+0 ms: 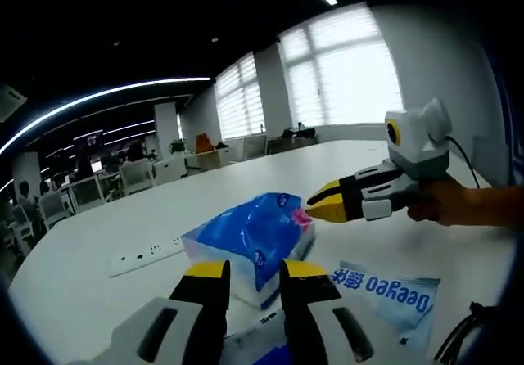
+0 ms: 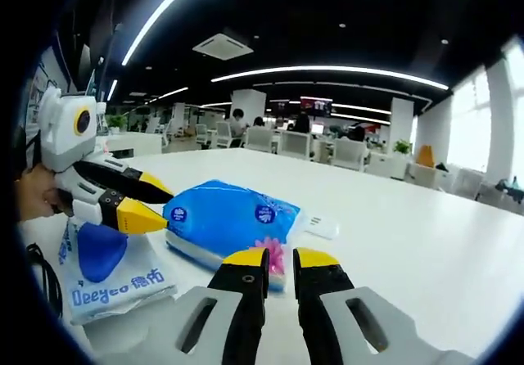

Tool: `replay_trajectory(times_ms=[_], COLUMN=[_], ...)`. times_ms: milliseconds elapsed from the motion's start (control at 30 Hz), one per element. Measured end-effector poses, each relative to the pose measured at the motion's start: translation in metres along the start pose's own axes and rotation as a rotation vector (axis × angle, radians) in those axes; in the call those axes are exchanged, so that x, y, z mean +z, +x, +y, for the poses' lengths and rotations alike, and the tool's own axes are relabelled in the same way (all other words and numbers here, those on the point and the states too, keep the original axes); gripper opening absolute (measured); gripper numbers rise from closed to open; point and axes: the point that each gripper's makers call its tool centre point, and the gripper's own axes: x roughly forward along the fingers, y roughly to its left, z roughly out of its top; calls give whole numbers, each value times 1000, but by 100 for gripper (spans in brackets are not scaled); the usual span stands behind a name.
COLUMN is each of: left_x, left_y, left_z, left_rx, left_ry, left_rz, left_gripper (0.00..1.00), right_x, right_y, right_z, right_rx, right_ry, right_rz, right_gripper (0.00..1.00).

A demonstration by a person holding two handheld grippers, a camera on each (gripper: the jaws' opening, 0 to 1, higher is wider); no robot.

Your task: Arrange the tabletop items into an orderly group along one side of the table until the central work area is clear of visible clutter.

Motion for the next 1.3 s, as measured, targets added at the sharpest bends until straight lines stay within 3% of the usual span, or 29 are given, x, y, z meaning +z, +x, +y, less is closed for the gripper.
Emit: replay_trajectory(times_ms=[33,233,333,633,733,833,1300], left_x=[1,-2,-2,-3,0,5,10], left_y=[1,4,4,5,4,5,4], left_z=[1,-3,-2,-2,-3,0,-3], left_rx=[3,-9,-5,-3,-7,2,5], left_ry=[-16,-3,1,2,4,75,189], left_rz=[-10,-1,-8,-4,-20,-33,-36], left_gripper=[23,20,18,14,6,0,0], right_x=[2,0,0,0,1,4,24], right_y=[1,5,8,9,8,6,-9], right_z=[-1,3,2,1,2,3,6], right_rx=[-7,10,4,2,-1,-21,-49], right_ry=[-41,-29,-63,-43,-49,-213,-329], right_rz=[-9,-3,-3,1,2,1,-53], right_gripper=[10,10,7,4,2,0,0])
